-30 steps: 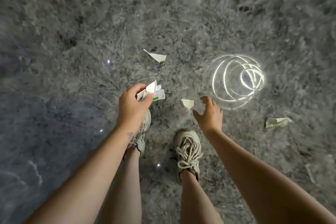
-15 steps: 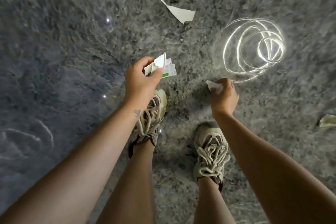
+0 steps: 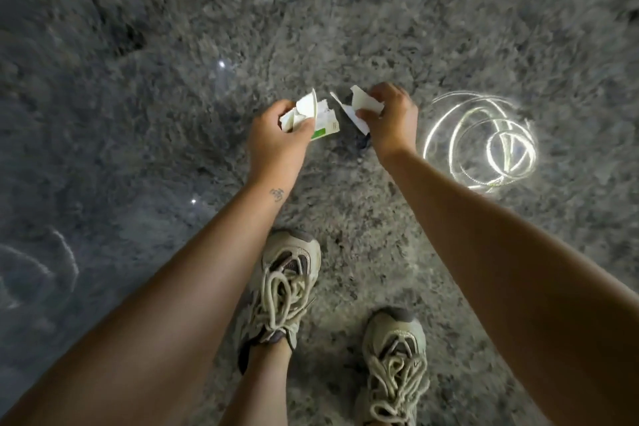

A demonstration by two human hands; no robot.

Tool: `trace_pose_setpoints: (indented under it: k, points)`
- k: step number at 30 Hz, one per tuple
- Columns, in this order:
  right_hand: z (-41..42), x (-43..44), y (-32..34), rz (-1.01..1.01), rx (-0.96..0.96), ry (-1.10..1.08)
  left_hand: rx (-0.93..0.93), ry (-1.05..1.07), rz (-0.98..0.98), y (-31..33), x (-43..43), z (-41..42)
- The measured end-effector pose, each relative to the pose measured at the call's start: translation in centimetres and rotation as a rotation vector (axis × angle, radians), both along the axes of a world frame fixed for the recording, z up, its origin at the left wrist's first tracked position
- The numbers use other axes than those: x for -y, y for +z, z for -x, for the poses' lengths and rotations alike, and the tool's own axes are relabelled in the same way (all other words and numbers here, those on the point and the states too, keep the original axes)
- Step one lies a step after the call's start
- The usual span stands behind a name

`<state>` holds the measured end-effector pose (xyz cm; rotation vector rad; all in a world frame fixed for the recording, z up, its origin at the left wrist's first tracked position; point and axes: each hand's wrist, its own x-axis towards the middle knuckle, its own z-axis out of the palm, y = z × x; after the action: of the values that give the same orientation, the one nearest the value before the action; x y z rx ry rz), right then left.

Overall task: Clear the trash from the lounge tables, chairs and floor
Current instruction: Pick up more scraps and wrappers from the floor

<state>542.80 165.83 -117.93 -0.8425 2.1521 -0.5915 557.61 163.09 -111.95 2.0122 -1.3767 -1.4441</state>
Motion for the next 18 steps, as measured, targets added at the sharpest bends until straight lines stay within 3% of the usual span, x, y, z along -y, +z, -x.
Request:
trace_pose_setpoints:
  k: [6, 12, 18]
  points:
    - [-0.6, 0.4, -1.6, -0.057, -0.053, 0.092, -0.01, 0.047, -0.009, -1.2, 0.7, 0.3]
    - [-1.1, -0.4, -1.7, -0.202, -0.355, 0.211, -0.031, 0.052, -0.045, -1.4, -0.5, -0.5]
    - [-1.7, -0.9, -0.9, -0.311, -0.255, 0.139, -0.031, 0.072, -0.058, -0.5, -0.9, -1.1]
